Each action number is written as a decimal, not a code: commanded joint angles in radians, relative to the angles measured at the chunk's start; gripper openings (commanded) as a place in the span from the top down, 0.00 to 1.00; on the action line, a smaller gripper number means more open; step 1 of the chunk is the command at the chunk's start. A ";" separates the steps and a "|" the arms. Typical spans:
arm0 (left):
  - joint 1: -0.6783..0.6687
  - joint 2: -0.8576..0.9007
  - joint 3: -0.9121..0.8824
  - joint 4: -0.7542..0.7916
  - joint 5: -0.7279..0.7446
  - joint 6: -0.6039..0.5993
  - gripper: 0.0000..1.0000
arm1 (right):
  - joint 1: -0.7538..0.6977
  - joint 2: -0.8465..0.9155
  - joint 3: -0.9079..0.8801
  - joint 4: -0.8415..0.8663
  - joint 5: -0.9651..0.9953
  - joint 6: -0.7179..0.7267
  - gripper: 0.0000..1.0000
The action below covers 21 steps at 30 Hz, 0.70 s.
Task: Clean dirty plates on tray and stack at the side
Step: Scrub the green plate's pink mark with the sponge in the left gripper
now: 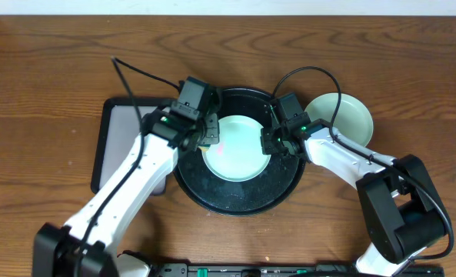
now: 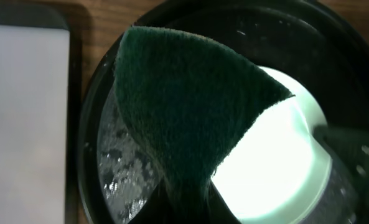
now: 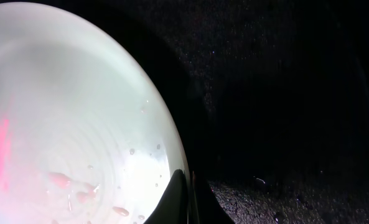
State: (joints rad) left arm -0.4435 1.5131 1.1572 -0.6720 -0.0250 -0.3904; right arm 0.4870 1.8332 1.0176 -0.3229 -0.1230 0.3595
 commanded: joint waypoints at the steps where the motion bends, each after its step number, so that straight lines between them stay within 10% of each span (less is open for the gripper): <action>1: -0.003 0.070 -0.008 0.030 -0.029 -0.020 0.93 | 0.012 0.023 -0.003 0.000 -0.050 0.006 0.99; 21: -0.085 0.332 -0.008 0.117 -0.119 -0.077 0.93 | 0.012 0.023 -0.003 0.000 -0.051 0.006 0.99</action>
State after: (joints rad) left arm -0.5293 1.8198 1.1542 -0.5560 -0.0906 -0.4397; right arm 0.4866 1.8336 1.0176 -0.3202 -0.1314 0.3595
